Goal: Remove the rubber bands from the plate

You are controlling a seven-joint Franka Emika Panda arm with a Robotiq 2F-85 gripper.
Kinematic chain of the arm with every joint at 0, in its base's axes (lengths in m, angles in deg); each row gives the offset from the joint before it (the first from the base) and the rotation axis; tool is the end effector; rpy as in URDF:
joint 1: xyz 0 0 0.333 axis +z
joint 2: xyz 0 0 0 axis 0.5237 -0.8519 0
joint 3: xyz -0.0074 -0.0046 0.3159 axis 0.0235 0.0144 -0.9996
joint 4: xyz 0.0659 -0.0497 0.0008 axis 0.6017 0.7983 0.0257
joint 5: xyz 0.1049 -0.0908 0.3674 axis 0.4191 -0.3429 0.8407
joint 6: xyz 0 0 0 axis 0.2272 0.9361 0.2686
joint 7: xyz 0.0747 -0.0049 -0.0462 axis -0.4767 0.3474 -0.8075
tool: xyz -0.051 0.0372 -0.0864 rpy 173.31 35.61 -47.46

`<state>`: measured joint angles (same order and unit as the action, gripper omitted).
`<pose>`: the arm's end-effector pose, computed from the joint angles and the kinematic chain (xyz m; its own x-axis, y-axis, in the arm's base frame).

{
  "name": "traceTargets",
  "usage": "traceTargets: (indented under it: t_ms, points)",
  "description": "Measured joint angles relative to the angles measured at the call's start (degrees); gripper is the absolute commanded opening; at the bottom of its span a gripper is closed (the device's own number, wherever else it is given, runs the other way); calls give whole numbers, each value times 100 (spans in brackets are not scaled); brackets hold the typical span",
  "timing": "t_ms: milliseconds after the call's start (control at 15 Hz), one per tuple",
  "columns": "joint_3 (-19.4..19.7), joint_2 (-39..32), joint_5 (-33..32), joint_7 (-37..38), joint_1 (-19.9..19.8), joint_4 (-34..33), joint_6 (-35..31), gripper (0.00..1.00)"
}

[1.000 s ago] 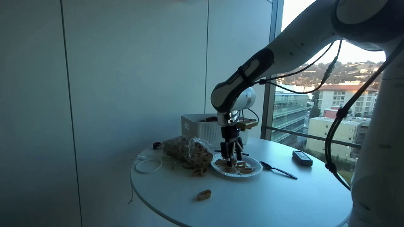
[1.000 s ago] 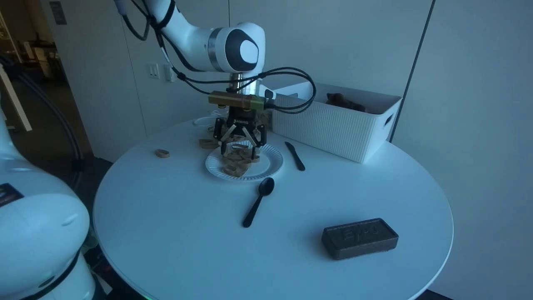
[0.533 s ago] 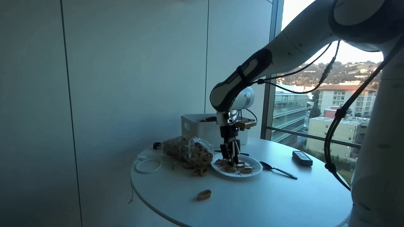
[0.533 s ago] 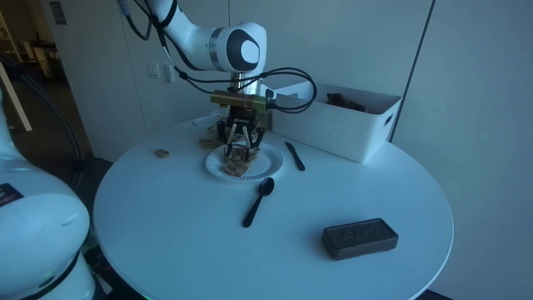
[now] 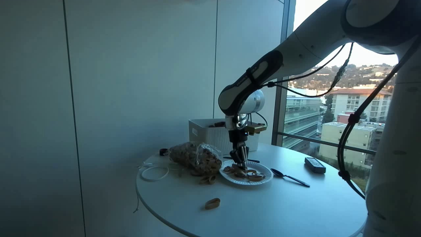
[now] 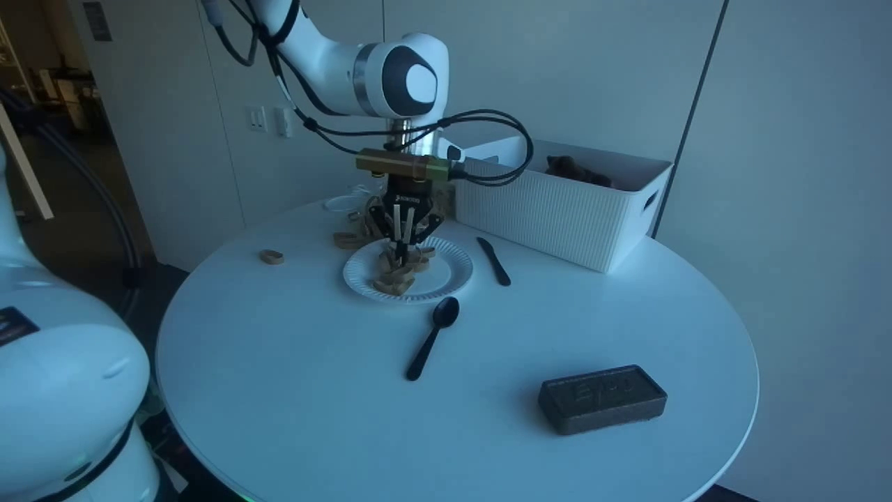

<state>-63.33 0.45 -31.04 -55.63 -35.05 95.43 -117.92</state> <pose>0.4845 -0.0789 0.3645 0.9502 0.2160 -0.2248 0.2165 -0.9760 -0.0225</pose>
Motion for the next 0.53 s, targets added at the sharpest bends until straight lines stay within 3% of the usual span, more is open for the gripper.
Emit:
traceTargets:
  t_ms: [333, 533]
  points:
    - [10, 238, 86, -95, -17, -169, 40, 11]
    - [10, 586, 446, -620, -8, -172, 157, 9]
